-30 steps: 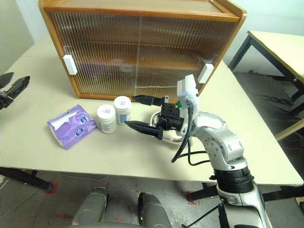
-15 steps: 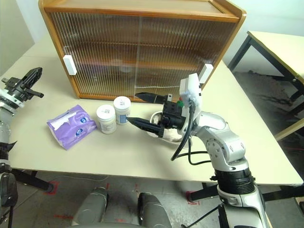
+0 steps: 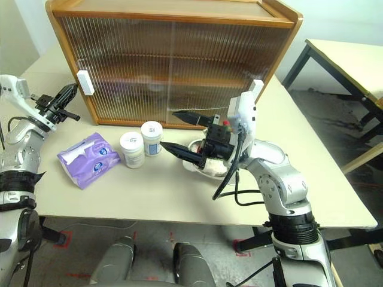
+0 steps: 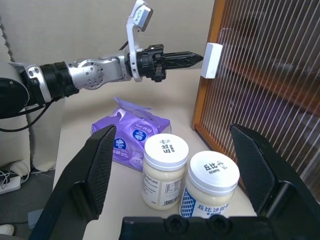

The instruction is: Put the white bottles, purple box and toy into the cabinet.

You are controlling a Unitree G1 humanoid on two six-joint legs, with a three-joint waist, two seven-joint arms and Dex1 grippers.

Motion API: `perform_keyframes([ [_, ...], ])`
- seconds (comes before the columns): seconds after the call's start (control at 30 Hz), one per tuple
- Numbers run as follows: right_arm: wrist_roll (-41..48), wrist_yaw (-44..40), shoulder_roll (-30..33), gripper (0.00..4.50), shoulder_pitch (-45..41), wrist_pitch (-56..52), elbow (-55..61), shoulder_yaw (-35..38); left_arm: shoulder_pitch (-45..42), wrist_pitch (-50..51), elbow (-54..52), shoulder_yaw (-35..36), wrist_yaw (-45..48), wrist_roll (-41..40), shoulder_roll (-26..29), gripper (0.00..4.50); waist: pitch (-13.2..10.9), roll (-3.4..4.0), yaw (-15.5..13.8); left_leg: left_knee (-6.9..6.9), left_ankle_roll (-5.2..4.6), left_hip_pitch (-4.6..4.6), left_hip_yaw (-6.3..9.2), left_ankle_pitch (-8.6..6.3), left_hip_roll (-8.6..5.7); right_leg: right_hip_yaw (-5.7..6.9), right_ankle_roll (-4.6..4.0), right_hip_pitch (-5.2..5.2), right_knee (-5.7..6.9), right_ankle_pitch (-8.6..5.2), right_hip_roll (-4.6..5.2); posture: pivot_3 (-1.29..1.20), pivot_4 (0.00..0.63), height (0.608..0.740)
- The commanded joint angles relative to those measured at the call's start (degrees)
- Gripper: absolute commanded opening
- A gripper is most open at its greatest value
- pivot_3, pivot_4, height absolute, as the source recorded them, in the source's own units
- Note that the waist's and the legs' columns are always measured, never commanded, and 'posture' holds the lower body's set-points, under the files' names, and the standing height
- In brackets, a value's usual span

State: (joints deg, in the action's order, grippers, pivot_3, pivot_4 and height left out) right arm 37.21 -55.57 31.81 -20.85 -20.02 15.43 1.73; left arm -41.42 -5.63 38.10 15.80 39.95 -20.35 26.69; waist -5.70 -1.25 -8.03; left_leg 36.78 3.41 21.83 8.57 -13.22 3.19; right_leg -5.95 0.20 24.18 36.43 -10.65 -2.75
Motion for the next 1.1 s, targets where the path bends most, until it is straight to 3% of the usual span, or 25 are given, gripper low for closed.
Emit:
perform_keyframes([
  [0.03, -0.56, 0.32, 0.35, 4.5, 0.67, 0.74, 0.8, 1.2, -2.4, -2.73, 3.57, -0.37, -1.59, 1.58, -0.86, 0.02, 0.0, 0.0, 0.05, 0.03, -0.01, 0.0, 0.0, 0.01, 0.0, 0.0, 0.01, -0.01, 0.0, 0.0, 0.0, 0.1, 0.1, 0.74],
  [1.1, -0.84, 3.57, 0.76, 4.5, 3.63, 0.31, 4.11, 3.07, -11.07, -5.45, 12.96, -3.78, 5.06, 2.23, -10.71, 0.02, -0.04, -0.05, 3.17, 0.19, -0.48, 0.04, 0.08, 0.31, -0.11, -0.16, 0.32, -0.46, -0.3, -0.03, -0.07, 0.01, 0.105, 0.74],
])
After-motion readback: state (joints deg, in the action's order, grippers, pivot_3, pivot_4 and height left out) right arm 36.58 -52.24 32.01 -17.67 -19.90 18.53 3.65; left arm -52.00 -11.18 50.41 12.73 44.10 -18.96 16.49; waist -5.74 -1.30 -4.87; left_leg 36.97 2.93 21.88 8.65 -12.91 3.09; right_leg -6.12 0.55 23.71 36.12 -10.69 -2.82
